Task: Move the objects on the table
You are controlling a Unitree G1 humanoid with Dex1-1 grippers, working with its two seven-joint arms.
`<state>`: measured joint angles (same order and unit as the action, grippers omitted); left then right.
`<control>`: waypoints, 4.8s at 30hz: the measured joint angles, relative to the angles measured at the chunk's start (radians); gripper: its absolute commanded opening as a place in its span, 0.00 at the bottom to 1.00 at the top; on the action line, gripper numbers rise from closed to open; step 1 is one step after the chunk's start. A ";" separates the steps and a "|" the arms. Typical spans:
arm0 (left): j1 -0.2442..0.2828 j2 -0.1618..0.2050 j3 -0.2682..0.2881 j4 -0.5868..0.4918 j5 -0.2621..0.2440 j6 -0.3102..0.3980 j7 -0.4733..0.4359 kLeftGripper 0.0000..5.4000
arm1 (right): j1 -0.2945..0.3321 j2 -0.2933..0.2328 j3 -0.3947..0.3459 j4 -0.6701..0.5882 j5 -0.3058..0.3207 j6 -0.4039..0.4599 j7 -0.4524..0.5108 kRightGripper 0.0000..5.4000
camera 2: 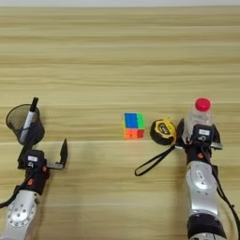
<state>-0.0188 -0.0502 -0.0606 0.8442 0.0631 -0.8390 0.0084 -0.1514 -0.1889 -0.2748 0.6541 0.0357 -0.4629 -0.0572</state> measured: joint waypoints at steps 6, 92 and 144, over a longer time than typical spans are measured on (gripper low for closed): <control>0.000 0.000 0.000 0.000 0.000 0.000 0.000 1.00 | 0.018 0.010 0.000 -0.028 0.024 0.001 0.001 0.99; 0.106 0.003 0.089 -0.088 -0.002 0.022 0.088 1.00 | 0.236 0.152 0.211 -0.326 -0.047 -0.115 0.066 0.99; -0.152 0.062 0.137 0.107 -0.008 0.081 0.079 1.00 | 0.234 0.165 0.218 -0.302 -0.049 -0.122 0.042 0.99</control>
<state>-0.1705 0.0123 0.0763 0.9508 0.0549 -0.7582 0.0878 0.0828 -0.0237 -0.0563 0.3524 -0.0137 -0.5854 -0.0149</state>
